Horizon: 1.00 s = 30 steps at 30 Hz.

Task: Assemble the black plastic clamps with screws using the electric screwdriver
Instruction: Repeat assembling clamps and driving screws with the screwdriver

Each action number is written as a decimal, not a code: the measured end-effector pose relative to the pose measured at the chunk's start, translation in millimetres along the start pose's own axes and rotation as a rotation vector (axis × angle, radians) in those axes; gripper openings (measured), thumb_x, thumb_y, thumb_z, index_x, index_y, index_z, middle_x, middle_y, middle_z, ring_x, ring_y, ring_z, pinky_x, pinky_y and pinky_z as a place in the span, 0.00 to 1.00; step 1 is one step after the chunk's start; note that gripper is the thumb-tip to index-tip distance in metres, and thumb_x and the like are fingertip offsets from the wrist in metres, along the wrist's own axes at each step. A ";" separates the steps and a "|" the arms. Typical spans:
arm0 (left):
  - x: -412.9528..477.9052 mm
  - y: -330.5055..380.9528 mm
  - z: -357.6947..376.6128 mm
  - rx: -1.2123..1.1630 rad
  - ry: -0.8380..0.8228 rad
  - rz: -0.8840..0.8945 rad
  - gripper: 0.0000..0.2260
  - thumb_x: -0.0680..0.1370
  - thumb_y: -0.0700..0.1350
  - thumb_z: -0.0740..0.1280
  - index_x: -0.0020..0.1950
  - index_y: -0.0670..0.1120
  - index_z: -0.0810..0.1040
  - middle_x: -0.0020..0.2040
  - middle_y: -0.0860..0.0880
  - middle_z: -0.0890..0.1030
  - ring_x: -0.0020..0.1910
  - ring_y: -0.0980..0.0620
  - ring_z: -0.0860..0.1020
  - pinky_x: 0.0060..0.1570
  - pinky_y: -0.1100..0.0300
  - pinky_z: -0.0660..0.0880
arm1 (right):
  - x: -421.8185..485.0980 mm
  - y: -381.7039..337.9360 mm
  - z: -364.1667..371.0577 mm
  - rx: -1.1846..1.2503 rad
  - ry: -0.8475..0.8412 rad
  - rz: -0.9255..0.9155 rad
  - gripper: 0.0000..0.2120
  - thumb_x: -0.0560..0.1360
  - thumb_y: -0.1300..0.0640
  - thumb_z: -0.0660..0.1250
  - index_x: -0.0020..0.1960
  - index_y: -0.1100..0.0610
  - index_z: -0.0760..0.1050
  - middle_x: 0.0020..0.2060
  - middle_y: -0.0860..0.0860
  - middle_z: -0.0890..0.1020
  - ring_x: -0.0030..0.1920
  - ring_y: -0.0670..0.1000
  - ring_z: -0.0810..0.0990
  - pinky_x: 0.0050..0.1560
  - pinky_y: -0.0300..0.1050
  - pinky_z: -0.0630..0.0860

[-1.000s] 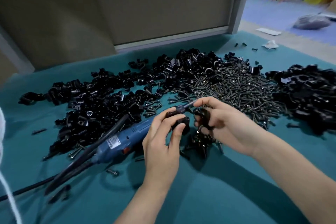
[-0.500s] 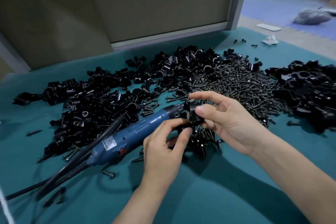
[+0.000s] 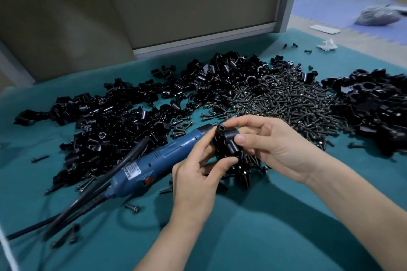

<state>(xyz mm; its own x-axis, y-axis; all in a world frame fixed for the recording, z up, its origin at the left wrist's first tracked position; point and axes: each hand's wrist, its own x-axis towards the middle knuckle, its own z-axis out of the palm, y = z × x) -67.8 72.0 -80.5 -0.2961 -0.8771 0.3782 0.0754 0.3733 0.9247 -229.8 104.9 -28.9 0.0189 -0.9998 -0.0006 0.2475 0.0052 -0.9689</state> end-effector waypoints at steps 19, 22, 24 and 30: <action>-3.3 -3.0 -1.5 0.157 -0.051 0.031 0.30 0.65 0.61 0.76 0.65 0.68 0.71 0.51 0.48 0.84 0.54 0.51 0.82 0.54 0.53 0.80 | -0.6 -4.8 -8.7 0.007 -0.112 0.173 0.11 0.65 0.59 0.73 0.48 0.53 0.85 0.43 0.50 0.84 0.40 0.44 0.82 0.38 0.36 0.77; -4.9 1.0 -0.7 0.160 -0.029 0.055 0.27 0.66 0.61 0.75 0.65 0.65 0.74 0.52 0.55 0.84 0.54 0.56 0.82 0.52 0.64 0.78 | -1.3 -4.3 -6.4 -0.012 -0.104 0.175 0.11 0.64 0.54 0.75 0.46 0.51 0.84 0.43 0.51 0.84 0.42 0.45 0.82 0.39 0.39 0.79; -5.6 2.4 -1.1 0.170 -0.027 0.088 0.24 0.68 0.59 0.74 0.64 0.63 0.75 0.53 0.59 0.83 0.54 0.61 0.81 0.49 0.71 0.76 | -2.0 -3.1 -4.0 0.012 -0.099 0.170 0.08 0.67 0.53 0.75 0.46 0.52 0.83 0.43 0.52 0.83 0.42 0.46 0.82 0.38 0.41 0.80; -6.4 0.4 -3.9 0.292 0.003 0.177 0.24 0.69 0.52 0.74 0.64 0.59 0.73 0.54 0.57 0.81 0.54 0.72 0.77 0.53 0.77 0.70 | 0.0 0.6 -4.0 0.112 -0.121 0.246 0.14 0.70 0.56 0.72 0.54 0.56 0.82 0.47 0.56 0.84 0.41 0.52 0.83 0.41 0.46 0.82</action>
<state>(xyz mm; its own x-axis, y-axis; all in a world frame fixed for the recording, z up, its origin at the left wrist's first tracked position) -62.2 76.6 -82.3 -0.3000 -0.7917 0.5322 -0.1507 0.5902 0.7931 -233.6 104.8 -30.5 0.2056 -0.9588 -0.1960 0.3267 0.2561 -0.9098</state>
